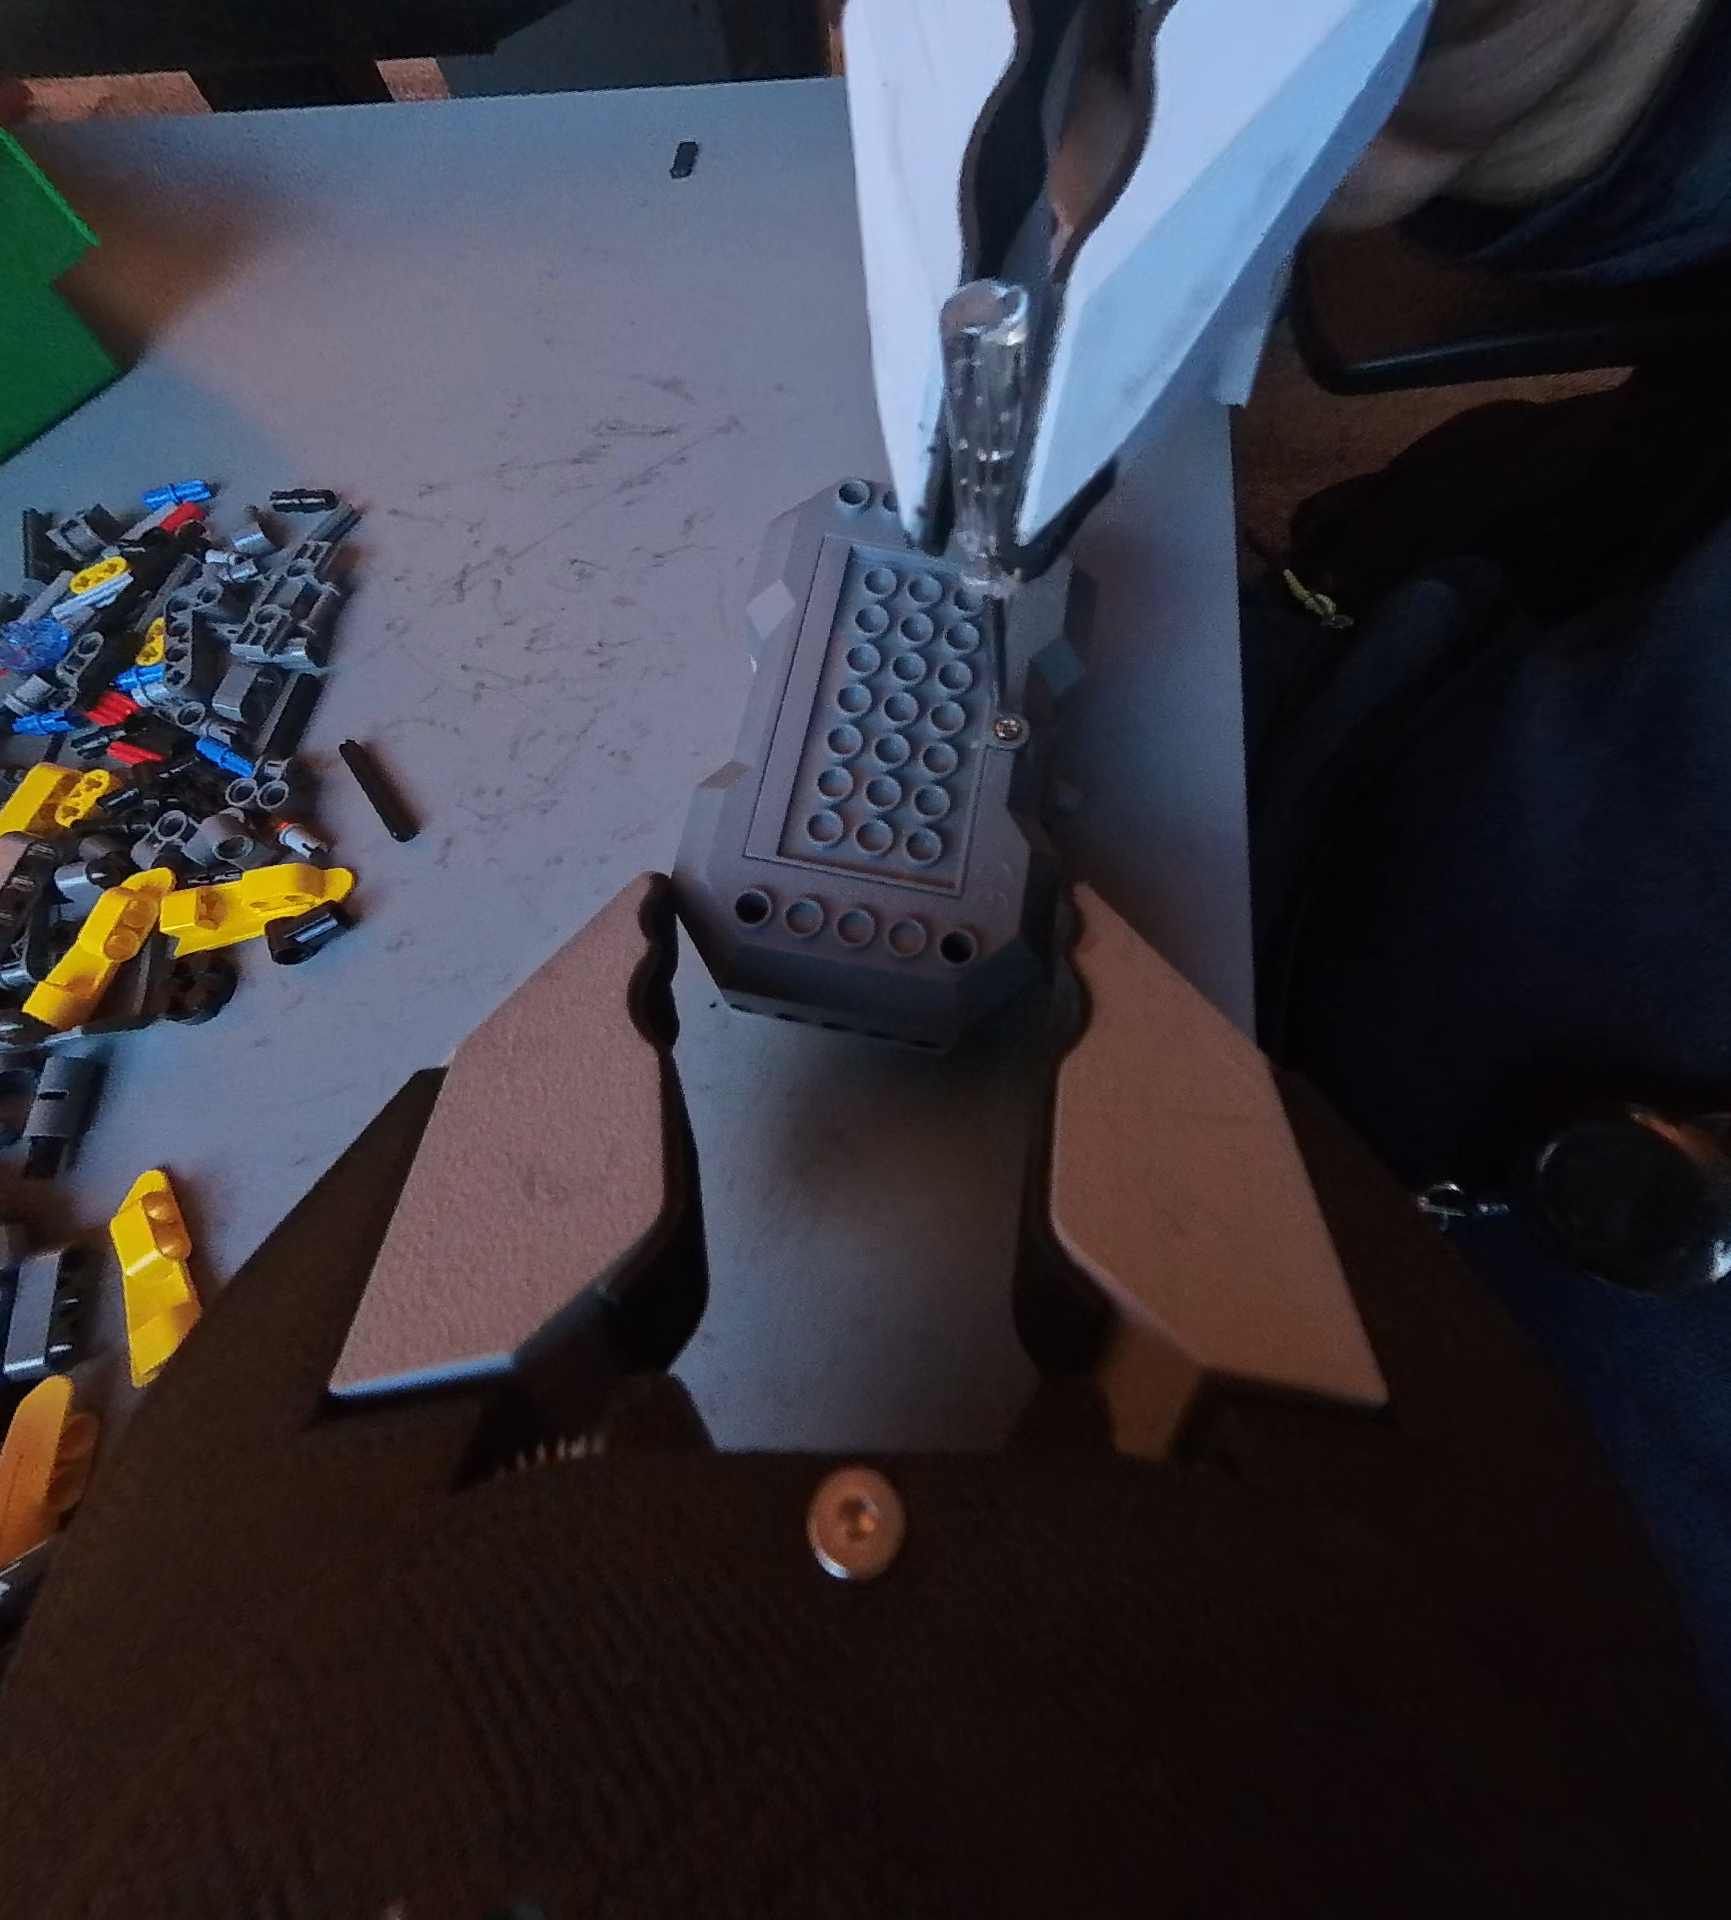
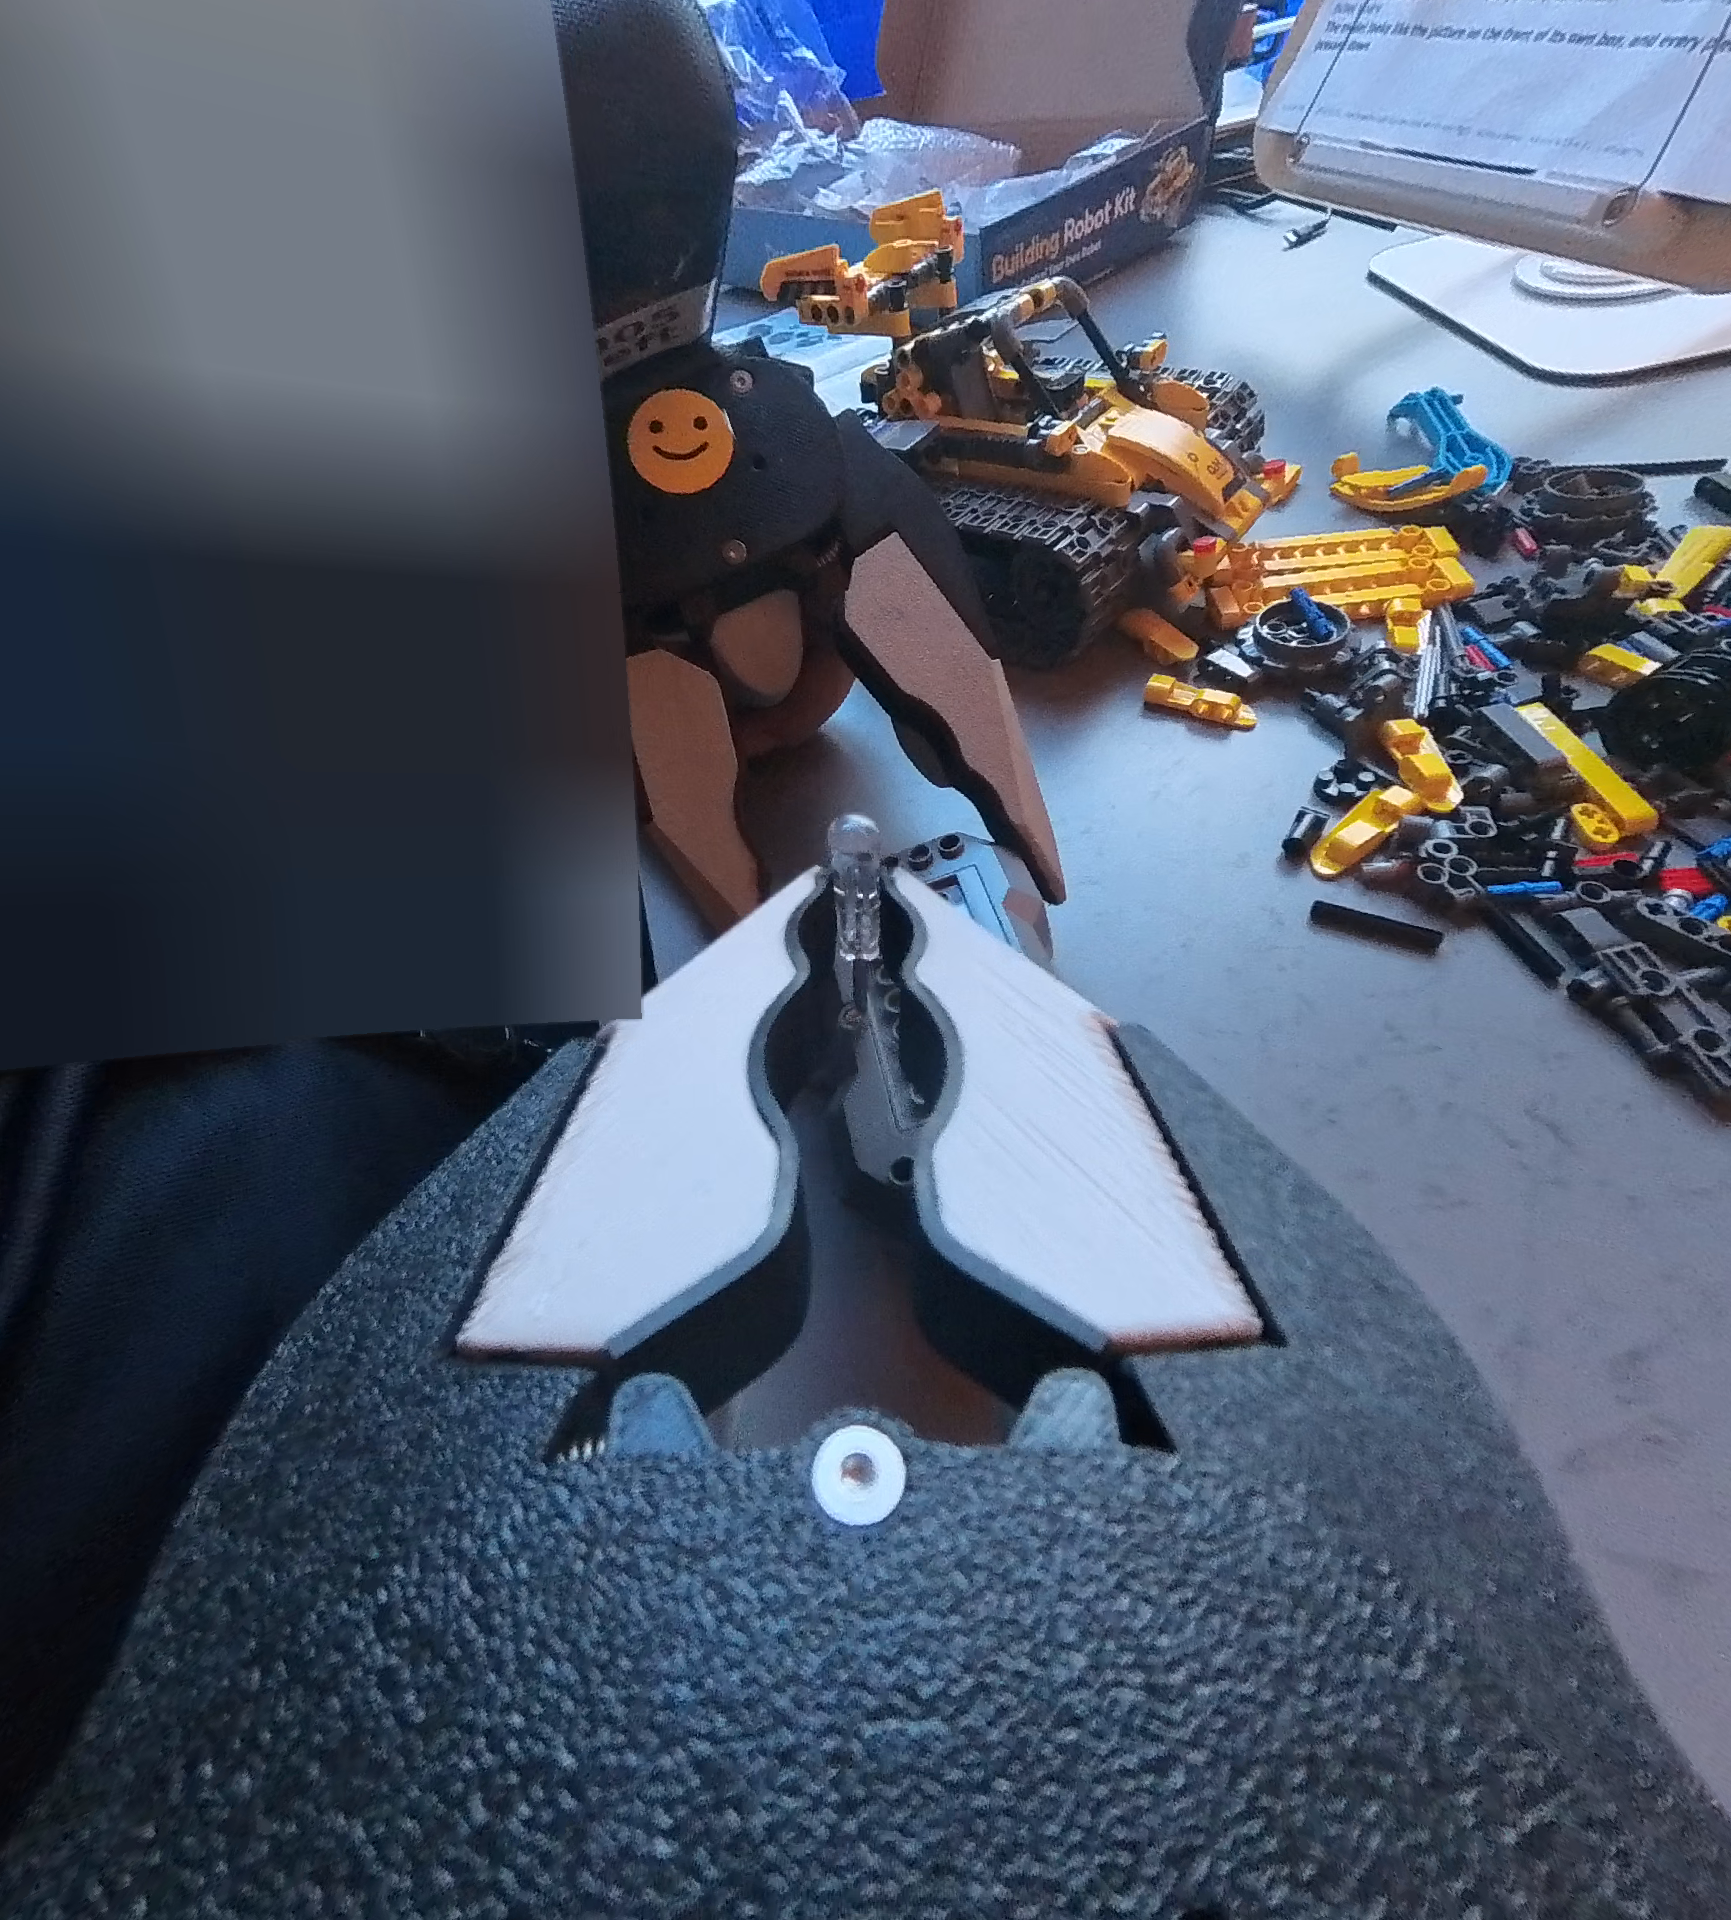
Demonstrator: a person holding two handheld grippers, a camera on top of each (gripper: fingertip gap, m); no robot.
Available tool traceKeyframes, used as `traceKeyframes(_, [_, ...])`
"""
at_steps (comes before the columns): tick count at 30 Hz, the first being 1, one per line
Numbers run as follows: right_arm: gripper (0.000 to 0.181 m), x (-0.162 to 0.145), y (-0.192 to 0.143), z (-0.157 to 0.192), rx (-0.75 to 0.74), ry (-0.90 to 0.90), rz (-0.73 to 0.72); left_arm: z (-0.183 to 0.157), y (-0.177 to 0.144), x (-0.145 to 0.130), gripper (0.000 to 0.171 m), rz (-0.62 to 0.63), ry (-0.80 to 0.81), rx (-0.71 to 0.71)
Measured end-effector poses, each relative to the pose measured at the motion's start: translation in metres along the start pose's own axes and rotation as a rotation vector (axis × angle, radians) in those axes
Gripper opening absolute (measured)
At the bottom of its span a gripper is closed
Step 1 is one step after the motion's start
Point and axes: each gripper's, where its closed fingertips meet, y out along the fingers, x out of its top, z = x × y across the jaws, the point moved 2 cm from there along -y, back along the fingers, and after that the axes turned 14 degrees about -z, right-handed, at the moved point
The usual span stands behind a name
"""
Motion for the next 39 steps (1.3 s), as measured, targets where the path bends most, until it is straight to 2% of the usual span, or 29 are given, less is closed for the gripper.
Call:
traceKeyframes(11, [0.007, -0.0025, 0.0015, 0.0018, -0.006, -0.013, 0.008, 0.0, 0.0, 0.0001, 0.068, 0.0, -0.002, -0.002])
traceKeyframes(19, [0.007, -0.0046, -0.0017, 0.0069, -0.091, -0.114, 0.001, -0.0001, 0.0001, 0.0005, 0.068, -0.002, 0.001, 0.0])
traceKeyframes(22, [0.007, -0.0061, -0.0036, 0.0088, -0.063, -0.161, -0.003, -0.0003, 0.0001, 0.0007, 0.068, -0.004, 0.003, 0.0])
traceKeyframes(26, [0.007, -0.0057, -0.0031, 0.0071, 0.074, -0.172, 0.013, -0.0004, 0.0, 0.0007, 0.068, -0.003, 0.005, 0.001])
traceKeyframes(31, [0.007, -0.005, -0.0034, 0.0018, 0.326, -0.146, 0.044, -0.0003, 0.0001, 0.0008, 0.068, -0.003, 0.0, -0.001])
traceKeyframes(37, [0.007, -0.005, -0.0035, 0.002, 0.649, -0.25, 0.069, -0.0007, -0.0001, 0.0009, 0.068, -0.004, 0.0, -0.004])
traceKeyframes(39, [0.007, -0.0046, -0.0022, 0.0001, 0.75, -0.236, 0.084, -0.0008, 0.0, 0.0008, 0.068, -0.004, 0.001, -0.005])
